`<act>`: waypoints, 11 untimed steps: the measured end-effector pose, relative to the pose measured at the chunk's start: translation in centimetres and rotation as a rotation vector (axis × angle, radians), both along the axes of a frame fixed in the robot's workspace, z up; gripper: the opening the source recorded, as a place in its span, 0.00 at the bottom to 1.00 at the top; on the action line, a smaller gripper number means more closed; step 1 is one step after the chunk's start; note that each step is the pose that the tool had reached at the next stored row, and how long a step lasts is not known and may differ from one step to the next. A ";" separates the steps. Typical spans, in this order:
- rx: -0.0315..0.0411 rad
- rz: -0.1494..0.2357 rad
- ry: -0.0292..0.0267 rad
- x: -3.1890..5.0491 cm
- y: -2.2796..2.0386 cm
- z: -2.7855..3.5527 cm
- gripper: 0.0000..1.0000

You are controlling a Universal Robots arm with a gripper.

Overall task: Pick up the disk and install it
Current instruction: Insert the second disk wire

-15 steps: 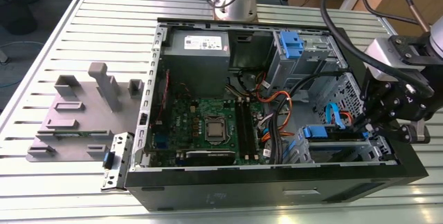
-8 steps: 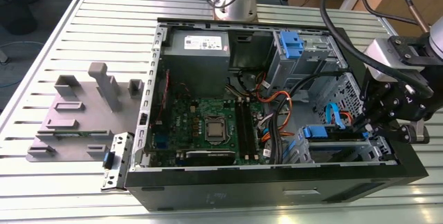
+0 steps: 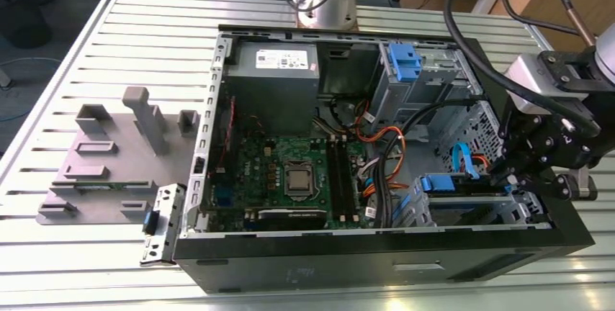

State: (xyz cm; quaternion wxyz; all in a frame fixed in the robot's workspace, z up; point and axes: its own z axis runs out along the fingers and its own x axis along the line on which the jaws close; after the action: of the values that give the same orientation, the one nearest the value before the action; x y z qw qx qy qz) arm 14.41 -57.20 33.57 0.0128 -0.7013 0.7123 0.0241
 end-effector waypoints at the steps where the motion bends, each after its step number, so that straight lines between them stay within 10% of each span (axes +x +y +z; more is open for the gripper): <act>1: 0.0000 0.000 0.0000 0.00 0.02 -0.05 0.24; 11: -0.0002 0.000 -0.0001 0.06 0.07 -0.12 0.24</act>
State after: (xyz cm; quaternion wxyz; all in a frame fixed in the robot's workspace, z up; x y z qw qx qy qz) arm 14.47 -57.13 33.44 0.0127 -0.7013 0.7123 0.0240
